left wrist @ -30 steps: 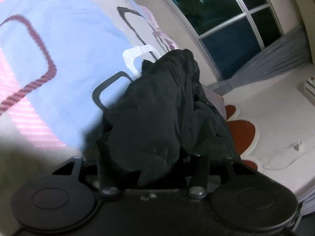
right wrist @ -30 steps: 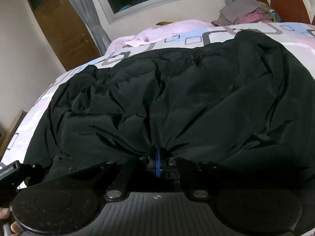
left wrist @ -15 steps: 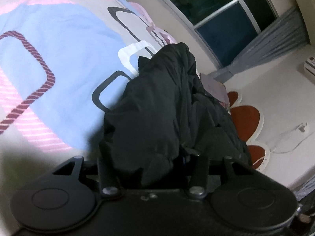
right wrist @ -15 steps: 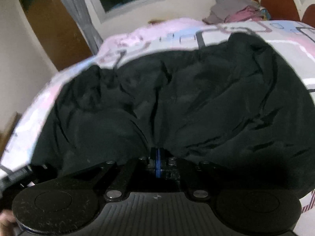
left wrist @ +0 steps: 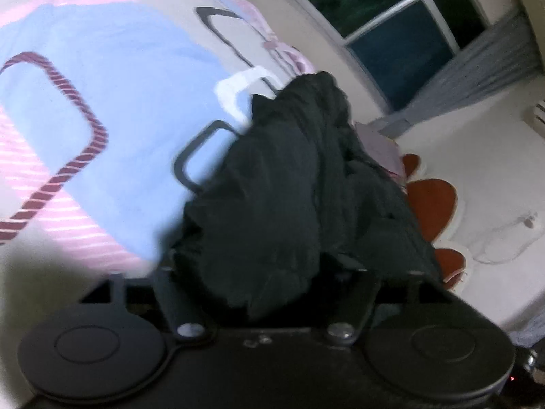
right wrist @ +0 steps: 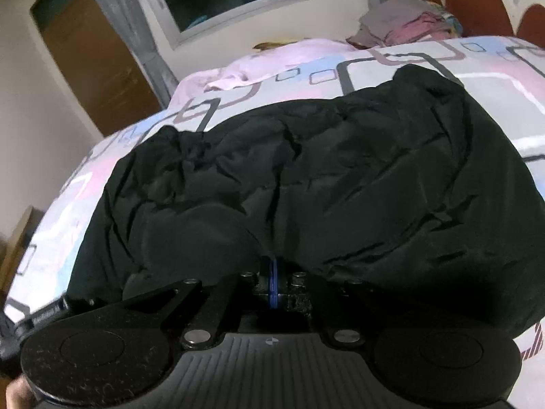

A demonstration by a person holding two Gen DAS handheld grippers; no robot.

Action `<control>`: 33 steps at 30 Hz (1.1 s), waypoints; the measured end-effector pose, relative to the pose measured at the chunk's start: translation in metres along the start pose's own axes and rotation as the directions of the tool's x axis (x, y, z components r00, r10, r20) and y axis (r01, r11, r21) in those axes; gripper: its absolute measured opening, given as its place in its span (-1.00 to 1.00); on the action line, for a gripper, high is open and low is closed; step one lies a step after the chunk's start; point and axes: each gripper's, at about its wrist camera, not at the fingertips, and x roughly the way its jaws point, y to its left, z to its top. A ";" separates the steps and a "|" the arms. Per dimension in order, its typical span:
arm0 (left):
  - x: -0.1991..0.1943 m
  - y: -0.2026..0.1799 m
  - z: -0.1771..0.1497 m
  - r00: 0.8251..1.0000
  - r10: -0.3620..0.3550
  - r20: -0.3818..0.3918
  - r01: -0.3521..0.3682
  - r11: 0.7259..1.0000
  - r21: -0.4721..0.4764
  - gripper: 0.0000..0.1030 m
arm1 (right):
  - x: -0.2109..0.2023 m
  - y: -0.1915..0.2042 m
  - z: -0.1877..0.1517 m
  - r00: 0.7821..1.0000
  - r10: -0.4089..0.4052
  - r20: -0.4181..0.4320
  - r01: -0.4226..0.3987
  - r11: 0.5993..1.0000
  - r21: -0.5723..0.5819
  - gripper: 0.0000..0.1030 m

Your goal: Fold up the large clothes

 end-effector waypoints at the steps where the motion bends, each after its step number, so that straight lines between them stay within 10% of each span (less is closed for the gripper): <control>1: 0.000 0.002 0.000 1.000 -0.011 0.003 0.011 1.000 -0.005 0.19 | 0.005 -0.001 -0.001 1.000 -0.012 -0.013 0.012 1.000 0.000 -1.00; 6: -0.006 -0.011 -0.001 0.997 -0.066 0.035 0.063 0.995 0.078 -0.49 | 0.020 -0.013 -0.004 1.000 0.004 -0.028 -0.004 0.999 0.032 -1.00; 13: -0.025 -0.063 -0.004 0.994 -0.067 0.091 0.040 0.962 0.271 -0.59 | 0.030 -0.030 -0.009 0.998 0.044 -0.044 -0.041 0.997 0.066 -1.00; 26: -0.012 -0.252 -0.060 0.996 -0.082 0.022 0.044 0.717 0.696 -0.59 | 0.028 -0.101 -0.001 0.966 0.245 -0.082 -0.212 0.933 0.292 -1.00; 33: 0.030 -0.293 -0.102 0.998 -0.042 -0.049 0.065 0.665 0.744 -0.59 | -0.006 -0.156 0.020 0.979 0.199 -0.045 -0.175 0.933 0.314 -1.00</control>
